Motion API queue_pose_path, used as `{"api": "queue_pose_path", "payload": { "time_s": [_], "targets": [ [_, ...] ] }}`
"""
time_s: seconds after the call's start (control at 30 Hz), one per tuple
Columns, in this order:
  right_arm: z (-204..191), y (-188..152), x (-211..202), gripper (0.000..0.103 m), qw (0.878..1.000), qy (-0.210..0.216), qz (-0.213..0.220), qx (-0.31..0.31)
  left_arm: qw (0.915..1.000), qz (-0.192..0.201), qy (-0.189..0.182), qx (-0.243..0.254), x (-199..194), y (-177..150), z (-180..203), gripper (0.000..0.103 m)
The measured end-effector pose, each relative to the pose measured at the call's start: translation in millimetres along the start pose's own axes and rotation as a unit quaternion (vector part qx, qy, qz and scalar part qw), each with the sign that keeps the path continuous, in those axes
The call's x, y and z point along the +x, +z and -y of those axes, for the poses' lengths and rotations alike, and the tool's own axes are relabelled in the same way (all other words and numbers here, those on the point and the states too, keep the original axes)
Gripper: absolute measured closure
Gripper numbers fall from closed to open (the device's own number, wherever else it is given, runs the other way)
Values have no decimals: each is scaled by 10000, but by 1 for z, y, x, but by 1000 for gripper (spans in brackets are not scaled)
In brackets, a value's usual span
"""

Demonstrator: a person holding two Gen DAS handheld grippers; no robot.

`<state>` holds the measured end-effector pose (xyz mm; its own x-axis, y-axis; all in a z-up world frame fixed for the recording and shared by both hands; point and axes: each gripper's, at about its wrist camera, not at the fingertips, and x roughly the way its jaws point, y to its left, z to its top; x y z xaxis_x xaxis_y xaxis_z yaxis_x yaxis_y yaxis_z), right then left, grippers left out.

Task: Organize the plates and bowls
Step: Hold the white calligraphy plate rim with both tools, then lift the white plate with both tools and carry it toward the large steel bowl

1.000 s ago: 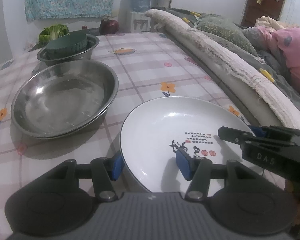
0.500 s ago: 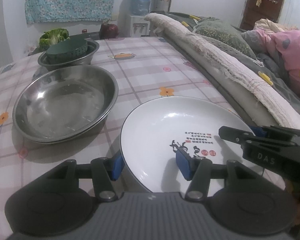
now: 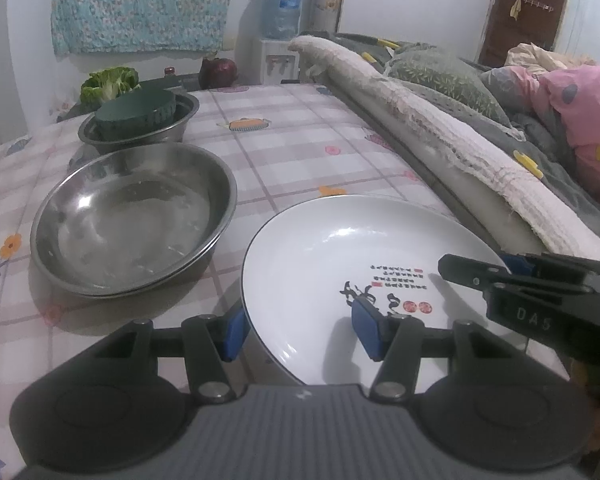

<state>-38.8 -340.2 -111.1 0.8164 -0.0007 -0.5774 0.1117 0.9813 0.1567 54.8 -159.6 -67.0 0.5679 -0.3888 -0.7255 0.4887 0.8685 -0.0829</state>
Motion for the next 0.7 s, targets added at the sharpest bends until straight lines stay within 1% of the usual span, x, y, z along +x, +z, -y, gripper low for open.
{"api": "queue_pose_path", "payload": {
  "time_s": [0.43,0.7],
  "targets": [
    [-1,6,-9,72,9999,-24,133,4,9998,172,-18,29,-9,6,3,47],
    [-4,13,-17,72,9997,-27,231,-2,9994,356,-39,24,-19,12,2,47]
  ]
}}
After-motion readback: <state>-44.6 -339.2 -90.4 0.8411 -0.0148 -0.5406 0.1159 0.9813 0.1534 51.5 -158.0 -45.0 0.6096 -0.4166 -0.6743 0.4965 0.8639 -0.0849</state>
